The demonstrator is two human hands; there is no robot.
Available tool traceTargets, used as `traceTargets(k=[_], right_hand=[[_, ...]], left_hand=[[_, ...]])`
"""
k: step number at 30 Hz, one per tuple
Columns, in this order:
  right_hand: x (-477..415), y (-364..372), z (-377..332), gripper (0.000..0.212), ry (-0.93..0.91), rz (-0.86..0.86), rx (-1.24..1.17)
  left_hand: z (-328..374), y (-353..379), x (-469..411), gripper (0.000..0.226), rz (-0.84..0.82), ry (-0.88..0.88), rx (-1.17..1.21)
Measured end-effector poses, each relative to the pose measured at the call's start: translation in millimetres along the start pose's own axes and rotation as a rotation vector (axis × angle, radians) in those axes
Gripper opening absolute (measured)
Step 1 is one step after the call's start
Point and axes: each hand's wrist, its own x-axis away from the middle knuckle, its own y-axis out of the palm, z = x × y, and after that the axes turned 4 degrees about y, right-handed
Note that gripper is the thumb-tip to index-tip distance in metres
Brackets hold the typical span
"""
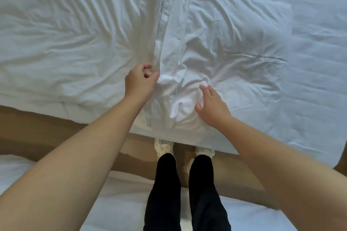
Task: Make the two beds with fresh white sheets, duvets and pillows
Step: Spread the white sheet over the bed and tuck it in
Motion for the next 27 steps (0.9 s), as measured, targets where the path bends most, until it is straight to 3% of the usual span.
traceTargets(k=[2, 3, 6, 8, 11, 12, 15, 19, 27], right_hand=[[7, -3, -3, 0.066, -0.024, -0.026, -0.046], [10, -4, -3, 0.066, -0.04, -0.04, -0.044], [20, -3, 4, 0.065, -0.07, -0.082, 0.018], [26, -1, 14, 0.065, -0.066, -0.123, 0.061], [38, 5, 30, 0.06, -0.045, -0.147, 0.07], [42, 7, 34, 0.057, -0.056, -0.143, 0.075], [54, 13, 41, 0.056, -0.077, -0.157, 0.072], [71, 17, 55, 0.059, -0.088, -0.195, 0.075], [86, 7, 73, 0.063, -0.08, -0.242, 0.132]], left_hand=[[4, 6, 7, 0.05, -0.149, -0.086, -0.024], [3, 6, 11, 0.049, -0.149, -0.073, -0.095], [-8, -13, 17, 0.033, 0.081, 0.011, -0.206], [-22, -26, 19, 0.022, 0.123, -0.077, -0.133], [-30, -22, 33, 0.02, -0.161, -0.244, 0.192], [-32, -17, 40, 0.027, -0.298, -0.281, 0.189], [-54, -5, 68, 0.031, -0.515, -0.28, -0.166], [-84, -34, 86, 0.018, -0.235, -0.025, -0.601], [-71, -47, 97, 0.015, -0.124, -0.022, -0.679]])
